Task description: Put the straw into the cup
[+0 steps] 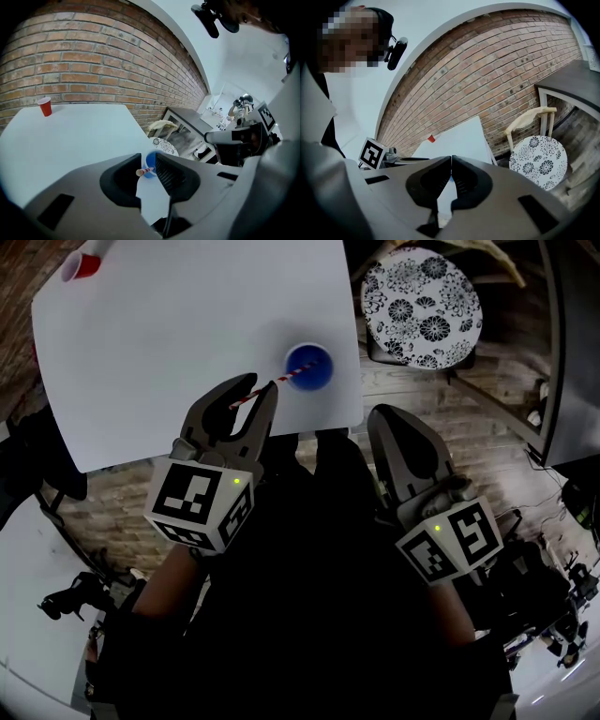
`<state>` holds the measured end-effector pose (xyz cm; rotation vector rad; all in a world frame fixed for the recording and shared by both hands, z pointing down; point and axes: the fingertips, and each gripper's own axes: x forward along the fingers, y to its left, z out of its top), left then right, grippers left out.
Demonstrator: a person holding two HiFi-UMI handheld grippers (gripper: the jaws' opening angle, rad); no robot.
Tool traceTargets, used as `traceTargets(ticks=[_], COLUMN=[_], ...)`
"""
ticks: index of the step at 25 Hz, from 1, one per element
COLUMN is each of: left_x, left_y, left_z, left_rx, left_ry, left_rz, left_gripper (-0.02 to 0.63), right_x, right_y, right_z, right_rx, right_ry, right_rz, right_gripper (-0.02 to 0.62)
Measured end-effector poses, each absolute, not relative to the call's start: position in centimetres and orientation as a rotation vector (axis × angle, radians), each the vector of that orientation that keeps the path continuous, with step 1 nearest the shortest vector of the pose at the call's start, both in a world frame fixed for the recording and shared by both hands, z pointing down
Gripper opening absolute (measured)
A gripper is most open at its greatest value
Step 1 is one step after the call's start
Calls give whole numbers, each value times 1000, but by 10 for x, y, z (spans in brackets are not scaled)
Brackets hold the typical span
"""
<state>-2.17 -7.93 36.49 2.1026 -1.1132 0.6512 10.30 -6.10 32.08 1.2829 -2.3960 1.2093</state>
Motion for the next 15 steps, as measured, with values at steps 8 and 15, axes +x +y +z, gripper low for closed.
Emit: traceTargets(ticks=[8,15], left_x=[-32,-42], left_y=[-77,-76], left_z=[350,335], left_rx=[2114,2125], left_ry=[-1157,-1203], left_rz=[629,602], left_gripper=[87,87], right_x=[100,101], right_y=[-57,-52], right_z=[305,293], right_rx=[1289,1299], right_ry=[-2425,-2444], right_rz=[1161,1129], right_gripper=[28,28])
